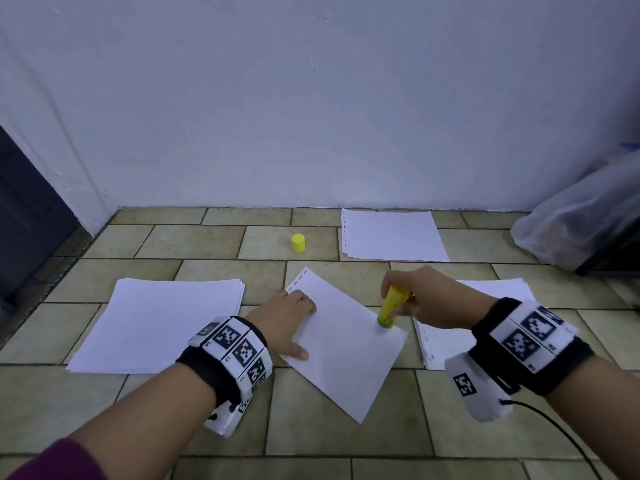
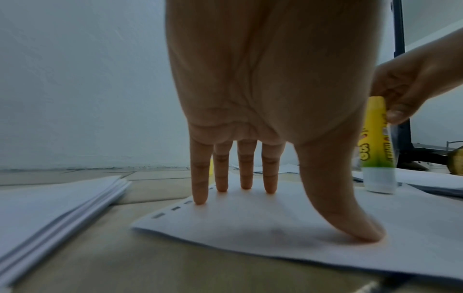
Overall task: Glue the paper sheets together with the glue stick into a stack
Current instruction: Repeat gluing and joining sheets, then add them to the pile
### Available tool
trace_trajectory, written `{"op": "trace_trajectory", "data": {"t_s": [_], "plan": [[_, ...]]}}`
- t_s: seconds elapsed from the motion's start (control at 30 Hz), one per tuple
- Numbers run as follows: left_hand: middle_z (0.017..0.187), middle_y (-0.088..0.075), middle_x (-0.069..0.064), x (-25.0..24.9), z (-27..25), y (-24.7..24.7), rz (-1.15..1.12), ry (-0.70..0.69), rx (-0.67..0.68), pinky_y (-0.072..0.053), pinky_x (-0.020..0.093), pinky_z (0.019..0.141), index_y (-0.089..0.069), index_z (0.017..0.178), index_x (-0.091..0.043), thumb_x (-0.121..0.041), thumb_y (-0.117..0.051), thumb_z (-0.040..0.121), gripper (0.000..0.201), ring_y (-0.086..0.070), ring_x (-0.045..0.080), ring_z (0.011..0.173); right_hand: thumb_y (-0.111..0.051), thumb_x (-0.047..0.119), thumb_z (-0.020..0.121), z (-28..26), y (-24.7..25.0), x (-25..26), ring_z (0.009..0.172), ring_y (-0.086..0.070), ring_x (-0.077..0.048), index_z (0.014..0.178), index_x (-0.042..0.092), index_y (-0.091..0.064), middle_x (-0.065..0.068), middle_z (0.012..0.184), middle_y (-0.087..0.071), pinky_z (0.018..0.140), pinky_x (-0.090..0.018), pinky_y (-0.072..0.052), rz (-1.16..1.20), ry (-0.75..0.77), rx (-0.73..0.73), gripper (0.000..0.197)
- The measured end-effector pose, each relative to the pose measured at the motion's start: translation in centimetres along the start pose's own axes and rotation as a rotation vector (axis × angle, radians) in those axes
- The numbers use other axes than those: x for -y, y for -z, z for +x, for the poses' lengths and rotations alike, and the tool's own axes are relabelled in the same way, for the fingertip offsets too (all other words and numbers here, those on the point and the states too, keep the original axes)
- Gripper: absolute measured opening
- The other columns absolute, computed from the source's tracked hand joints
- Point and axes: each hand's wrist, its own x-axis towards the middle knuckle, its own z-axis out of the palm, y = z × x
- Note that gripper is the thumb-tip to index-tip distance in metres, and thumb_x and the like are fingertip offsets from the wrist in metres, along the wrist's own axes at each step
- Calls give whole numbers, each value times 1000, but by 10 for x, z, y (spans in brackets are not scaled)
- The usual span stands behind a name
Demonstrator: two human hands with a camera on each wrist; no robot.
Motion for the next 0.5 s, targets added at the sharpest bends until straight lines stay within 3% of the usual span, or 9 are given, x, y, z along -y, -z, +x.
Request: {"op": "trace_trajectory", "data": {"t_s": [0.1,0.2,0.27,0.33,0.4,0.5], "plan": [[151,-25,-2,3,-1,1,-29,11,7,-24,28,110,-29,147,-21,-29,-66,89,69,-23,19,139,-68,20,87,-11,1,-10,70,-51,-7,102,24,-56,5,85,-58,63,-18,-40,9,-4,8,19],[151,-26,-4,6,-4,2,-45,5,-17,-26,25,110,-31,146,-25,-2,-53,92,63,-23,17,139,-70,15,84,-14,5,-22,70,-56,-6,96,23,-58,3,85,-62,65,-18,-45,85,-33,14,18],[149,-28,-4,7,-7,2,-49,-7,-30,-27,21,106,-32,146,-26,10,-43,89,68,-24,15,137,-68,2,84,-16,8,-31,75,-65,-16,95,13,-62,-8,90,-68,75,-28,-55,403,-50,9,17],[146,-30,-4,9,-11,0,-57,-9,-49,-30,19,100,-34,145,-28,14,-39,84,74,-26,14,135,-63,-8,83,-21,11,-36,78,-68,-25,99,3,-62,-18,92,-69,75,-32,-57,833,-64,-15,19],[144,-30,-4,11,-13,-3,-68,-11,-60,-31,17,93,-34,145,-30,15,-39,83,76,-28,14,133,-71,2,74,-24,9,-37,79,-69,-27,101,-2,-63,-19,92,-68,73,-28,-57,1216,-62,-11,29],[144,-29,-4,16,-13,-6,-104,-1,-57,-33,15,92,-35,144,-28,12,-42,85,72,-28,12,134,-93,19,44,-20,-5,-33,79,-71,-27,95,-2,-70,-20,91,-69,70,-28,-58,1578,-16,-45,61]]}}
